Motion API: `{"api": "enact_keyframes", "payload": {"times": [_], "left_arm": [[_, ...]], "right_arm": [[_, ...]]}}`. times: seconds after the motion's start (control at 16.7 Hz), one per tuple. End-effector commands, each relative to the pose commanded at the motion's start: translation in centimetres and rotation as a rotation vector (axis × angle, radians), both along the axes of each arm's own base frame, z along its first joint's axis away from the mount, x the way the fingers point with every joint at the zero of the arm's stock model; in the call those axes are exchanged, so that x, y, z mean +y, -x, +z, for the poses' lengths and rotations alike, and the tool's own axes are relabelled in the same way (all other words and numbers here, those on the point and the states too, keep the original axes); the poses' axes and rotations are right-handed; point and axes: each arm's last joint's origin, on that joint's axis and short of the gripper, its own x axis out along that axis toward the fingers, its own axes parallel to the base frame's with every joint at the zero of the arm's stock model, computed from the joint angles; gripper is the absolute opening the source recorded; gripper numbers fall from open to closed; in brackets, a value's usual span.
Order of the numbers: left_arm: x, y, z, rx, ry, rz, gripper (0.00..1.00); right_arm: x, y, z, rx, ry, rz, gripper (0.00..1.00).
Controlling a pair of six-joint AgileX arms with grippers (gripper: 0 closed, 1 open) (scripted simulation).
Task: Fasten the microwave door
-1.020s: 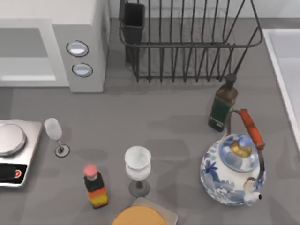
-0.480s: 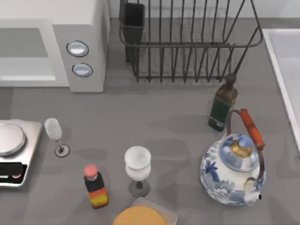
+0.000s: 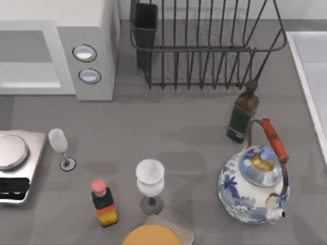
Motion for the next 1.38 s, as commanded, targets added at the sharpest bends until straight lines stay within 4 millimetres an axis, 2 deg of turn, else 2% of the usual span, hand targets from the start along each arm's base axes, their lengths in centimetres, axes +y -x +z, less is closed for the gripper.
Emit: {"api": "enact_keyframes", "payload": {"times": [0.24,0.54,0.6,1.2,1.26,1.38], "left_arm": [[-1.2,0.5,-0.6,0.0,0.0,0.0,0.0],[-1.4,0.7,-0.8,0.0,0.0,0.0,0.0],[-1.4,0.7,0.4,-0.02,0.008,0.001,0.0],[-2.7,0.9,-0.2,-0.02,0.008,0.001,0.0],[-2.7,0.9,0.6,-0.027,0.013,0.002,0.0],[-2.6,0.8,0.8,-0.02,-0.003,0.004,0.0]], "right_arm": [[0.0,0.0,0.0,0.0,0.0,0.0,1.0],[0.0,0.0,0.0,0.0,0.0,0.0,1.0],[0.0,0.0,0.0,0.0,0.0,0.0,1.0],[0.0,0.0,0.0,0.0,0.0,0.0,1.0],[0.0,0.0,0.0,0.0,0.0,0.0,1.0],[0.0,0.0,0.0,0.0,0.0,0.0,1.0]]}}
